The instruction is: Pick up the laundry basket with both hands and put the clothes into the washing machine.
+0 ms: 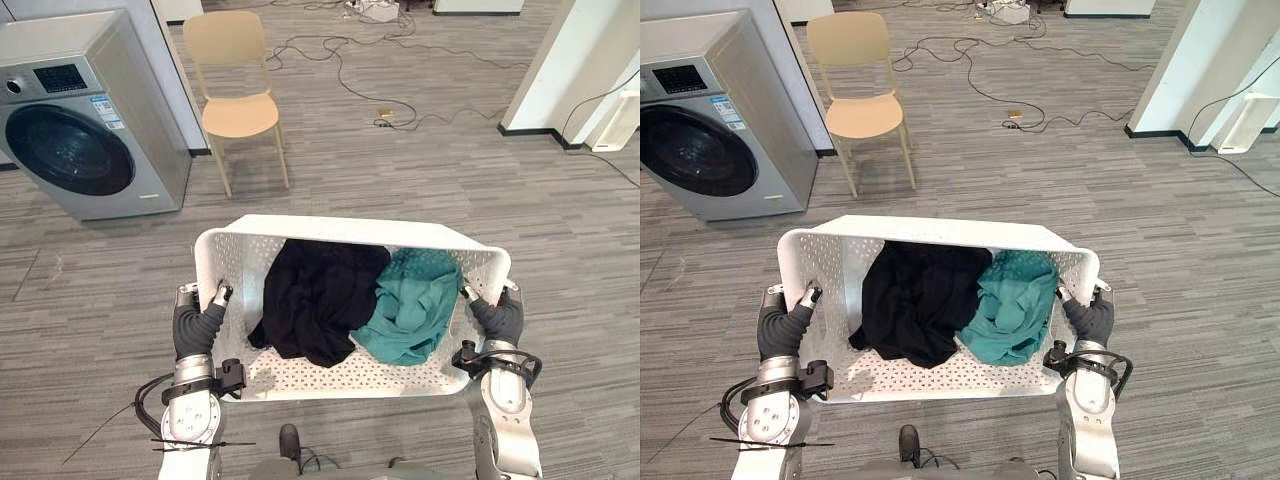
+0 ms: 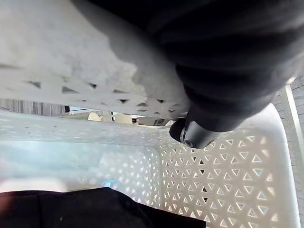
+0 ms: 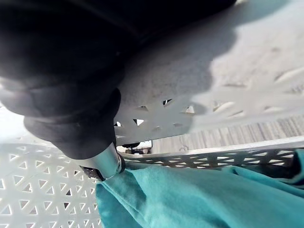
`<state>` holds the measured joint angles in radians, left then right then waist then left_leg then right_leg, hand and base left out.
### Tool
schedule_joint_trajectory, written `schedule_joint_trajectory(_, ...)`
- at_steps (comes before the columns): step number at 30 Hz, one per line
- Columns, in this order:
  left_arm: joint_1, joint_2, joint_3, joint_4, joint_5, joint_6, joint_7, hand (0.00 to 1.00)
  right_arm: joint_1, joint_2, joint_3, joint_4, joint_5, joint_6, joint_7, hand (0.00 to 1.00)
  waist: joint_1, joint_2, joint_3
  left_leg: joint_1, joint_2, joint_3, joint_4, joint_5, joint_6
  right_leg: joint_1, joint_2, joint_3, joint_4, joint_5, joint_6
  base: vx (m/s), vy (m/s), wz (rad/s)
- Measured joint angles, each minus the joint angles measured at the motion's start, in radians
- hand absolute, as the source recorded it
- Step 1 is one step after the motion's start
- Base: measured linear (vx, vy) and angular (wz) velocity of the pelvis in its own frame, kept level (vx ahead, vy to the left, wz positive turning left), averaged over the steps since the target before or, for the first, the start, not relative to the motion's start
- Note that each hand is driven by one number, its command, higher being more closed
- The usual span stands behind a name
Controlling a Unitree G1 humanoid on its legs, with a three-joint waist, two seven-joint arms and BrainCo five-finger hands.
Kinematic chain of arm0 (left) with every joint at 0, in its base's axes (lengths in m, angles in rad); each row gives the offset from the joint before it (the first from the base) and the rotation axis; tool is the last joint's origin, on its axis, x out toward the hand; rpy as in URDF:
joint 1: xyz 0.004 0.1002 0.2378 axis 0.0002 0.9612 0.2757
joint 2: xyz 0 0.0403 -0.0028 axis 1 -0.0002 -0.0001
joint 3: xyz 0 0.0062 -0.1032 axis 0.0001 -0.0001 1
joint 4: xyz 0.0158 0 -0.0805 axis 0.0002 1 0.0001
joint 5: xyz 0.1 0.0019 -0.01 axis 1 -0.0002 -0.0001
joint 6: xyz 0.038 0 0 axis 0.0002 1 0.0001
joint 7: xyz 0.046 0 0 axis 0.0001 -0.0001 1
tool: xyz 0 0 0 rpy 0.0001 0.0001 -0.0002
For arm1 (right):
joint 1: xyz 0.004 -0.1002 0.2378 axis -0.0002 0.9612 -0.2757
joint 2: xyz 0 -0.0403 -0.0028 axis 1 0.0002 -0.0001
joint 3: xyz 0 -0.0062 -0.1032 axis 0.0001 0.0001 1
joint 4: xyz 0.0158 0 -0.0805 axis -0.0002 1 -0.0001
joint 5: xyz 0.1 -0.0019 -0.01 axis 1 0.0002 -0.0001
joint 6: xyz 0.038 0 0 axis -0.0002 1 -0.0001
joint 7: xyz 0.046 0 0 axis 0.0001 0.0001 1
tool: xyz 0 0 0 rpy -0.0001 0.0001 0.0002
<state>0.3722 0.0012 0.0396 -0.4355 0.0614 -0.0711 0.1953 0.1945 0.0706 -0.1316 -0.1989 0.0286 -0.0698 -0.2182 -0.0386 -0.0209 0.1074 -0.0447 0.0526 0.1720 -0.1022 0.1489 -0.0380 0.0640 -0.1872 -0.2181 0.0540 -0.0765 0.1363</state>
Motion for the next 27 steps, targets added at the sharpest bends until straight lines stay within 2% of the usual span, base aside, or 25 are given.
schedule_joint_trajectory(4,-0.001,-0.001,0.000,0.065,0.027,0.010,0.007,1.00,-0.006,-0.001,0.011,0.101,-0.005,0.002,-0.026,1.00,0.000,-0.001,0.001,-0.018,0.001,-0.004,0.010,-0.001,-0.001,-0.004,-0.004,-0.011,0.001,0.002,0.002,0.02,0.008,0.10)
schedule_joint_trajectory(5,-0.012,-0.001,0.000,0.087,0.034,0.011,0.009,1.00,-0.015,0.000,0.011,0.128,-0.007,0.003,-0.039,1.00,0.000,-0.003,0.012,-0.070,0.004,-0.010,0.080,-0.034,0.005,-0.005,-0.013,-0.029,0.002,0.006,0.005,-0.03,0.049,0.41)
schedule_joint_trajectory(6,-0.034,-0.002,0.000,0.105,0.034,0.016,0.020,1.00,-0.040,-0.002,0.010,0.145,-0.014,0.008,-0.052,1.00,0.001,0.003,0.042,-0.156,0.028,0.006,0.241,-0.121,0.016,0.002,-0.018,-0.058,0.003,0.007,0.007,-0.05,0.059,0.52)
schedule_joint_trajectory(7,-0.044,-0.007,0.000,0.117,0.034,0.016,0.025,1.00,-0.049,-0.010,0.009,0.146,-0.021,0.010,-0.062,1.00,0.000,0.016,0.054,-0.201,0.055,0.029,0.332,-0.163,0.023,0.007,-0.009,-0.077,0.003,0.007,0.007,-0.07,0.096,0.65)
schedule_joint_trajectory(8,-0.058,-0.020,-0.001,0.141,0.034,0.018,0.029,1.00,-0.058,-0.028,0.010,0.146,-0.032,0.012,-0.072,1.00,0.001,0.043,0.065,-0.268,0.107,0.063,0.470,-0.222,0.033,0.020,0.005,-0.113,0.003,0.004,0.012,-0.03,0.124,0.69)
schedule_joint_trajectory(9,-0.063,-0.038,0.000,0.159,0.034,0.018,0.030,1.00,-0.061,-0.037,0.010,0.146,-0.038,0.015,-0.079,1.00,0.010,0.054,0.066,-0.298,0.124,0.086,0.535,-0.262,0.047,0.031,0.003,-0.138,0.005,-0.005,0.027,0.02,0.160,0.67)
schedule_joint_trajectory(10,-0.066,-0.039,0.000,0.166,0.034,0.018,0.030,1.00,-0.062,-0.037,0.009,0.146,-0.039,0.015,-0.083,1.00,0.017,0.050,0.069,-0.298,0.117,0.090,0.549,-0.277,0.053,0.037,-0.009,-0.150,0.009,-0.013,0.040,0.09,0.195,0.63)
schedule_joint_trajectory(12,-0.072,-0.034,0.000,0.169,0.034,0.017,0.030,1.00,-0.062,-0.031,0.008,0.146,-0.039,0.018,-0.084,1.00,0.028,0.024,0.080,-0.308,0.084,0.123,0.606,-0.325,0.074,0.039,-0.070,-0.195,0.065,-0.076,0.054,0.11,0.216,0.61)
schedule_joint_trajectory(13,-0.070,-0.027,0.000,0.170,0.034,0.018,0.030,1.00,-0.057,-0.027,0.008,0.147,-0.039,0.022,-0.081,1.00,0.028,0.014,0.087,-0.302,0.085,0.156,0.684,-0.389,0.108,0.024,-0.124,-0.221,0.172,-0.143,0.040,0.16,0.283,0.66)
schedule_joint_trajectory(14,-0.070,-0.032,0.001,0.179,0.034,0.026,0.030,1.00,-0.055,-0.032,0.006,0.152,-0.038,0.033,-0.071,1.00,0.028,0.014,0.099,-0.279,0.060,0.158,0.706,-0.446,0.116,-0.040,-0.196,-0.209,0.424,-0.185,-0.079,0.16,0.297,0.54)
schedule_joint_trajectory(15,-0.067,-0.033,0.003,0.183,0.034,0.033,0.029,1.00,-0.058,-0.032,0.007,0.161,-0.038,0.040,-0.065,1.00,0.031,0.012,0.100,-0.264,0.041,0.155,0.699,-0.461,0.119,-0.099,-0.233,-0.183,0.555,-0.161,-0.150,0.30,0.351,0.47)
schedule_joint_trajectory(16,-0.062,-0.009,0.005,0.184,0.036,0.053,0.029,1.00,-0.061,-0.022,0.010,0.199,-0.037,0.047,-0.057,1.00,0.029,0.017,0.103,-0.200,0.012,0.141,0.642,-0.468,0.131,-0.230,-0.229,-0.102,0.787,-0.174,-0.138,0.36,0.338,0.34)
schedule_joint_trajectory(19,-0.061,0.010,0.005,0.193,0.038,0.054,0.030,1.00,-0.052,-0.004,0.008,0.205,-0.038,0.049,-0.044,1.00,0.024,0.016,0.103,-0.108,-0.026,0.116,0.542,-0.459,0.122,-0.309,-0.165,-0.114,0.793,-0.200,-0.110,0.32,0.189,0.30)
schedule_joint_trajectory(21,-0.065,0.012,-0.007,0.200,0.038,0.052,0.029,1.00,-0.050,-0.004,-0.011,0.204,-0.037,0.048,-0.040,1.00,0.003,0.018,0.103,-0.026,-0.062,0.094,0.458,-0.457,0.121,-0.400,-0.082,-0.117,0.634,-0.204,-0.103,0.47,0.149,0.46)
schedule_joint_trajectory(22,-0.071,0.012,-0.010,0.205,0.038,0.052,0.028,1.00,-0.050,-0.004,-0.017,0.204,-0.037,0.048,-0.039,1.00,0.000,0.021,0.104,-0.009,-0.066,0.089,0.442,-0.456,0.123,-0.421,-0.059,-0.116,0.570,-0.197,-0.099,0.47,0.102,0.46)
schedule_joint_trajectory(24,-0.095,0.015,-0.012,0.234,0.041,0.052,0.026,1.00,-0.045,-0.005,-0.021,0.203,-0.037,0.049,-0.040,1.00,-0.010,0.021,0.105,0.084,-0.088,0.064,0.367,-0.466,0.105,-0.464,0.005,-0.151,0.268,-0.064,-0.084,0.55,0.066,0.43)
schedule_joint_trajectory(25,-0.101,0.013,-0.012,0.242,0.041,0.052,0.025,1.00,-0.043,-0.005,-0.020,0.201,-0.037,0.049,-0.040,1.00,-0.012,0.022,0.105,0.108,-0.090,0.057,0.360,-0.476,0.088,-0.473,0.018,-0.157,0.239,-0.029,-0.099,0.78,0.018,0.45)
schedule_joint_trajectory(26,-0.104,0.013,-0.012,0.248,0.045,0.053,0.025,1.00,-0.032,-0.006,-0.016,0.200,-0.037,0.049,-0.041,1.00,-0.012,0.022,0.102,0.143,-0.079,0.050,0.389,-0.505,0.042,-0.485,0.043,-0.161,0.251,0.013,-0.161,0.84,-0.038,0.69)
schedule_joint_trajectory(27,-0.103,0.012,-0.015,0.248,0.061,0.054,0.021,1.00,-0.013,-0.008,-0.016,0.187,-0.033,0.049,-0.039,1.00,-0.026,0.020,0.100,0.137,-0.054,0.048,0.530,-0.535,0.002,-0.463,0.067,-0.159,0.275,0.078,-0.241,0.85,-0.063,0.93)
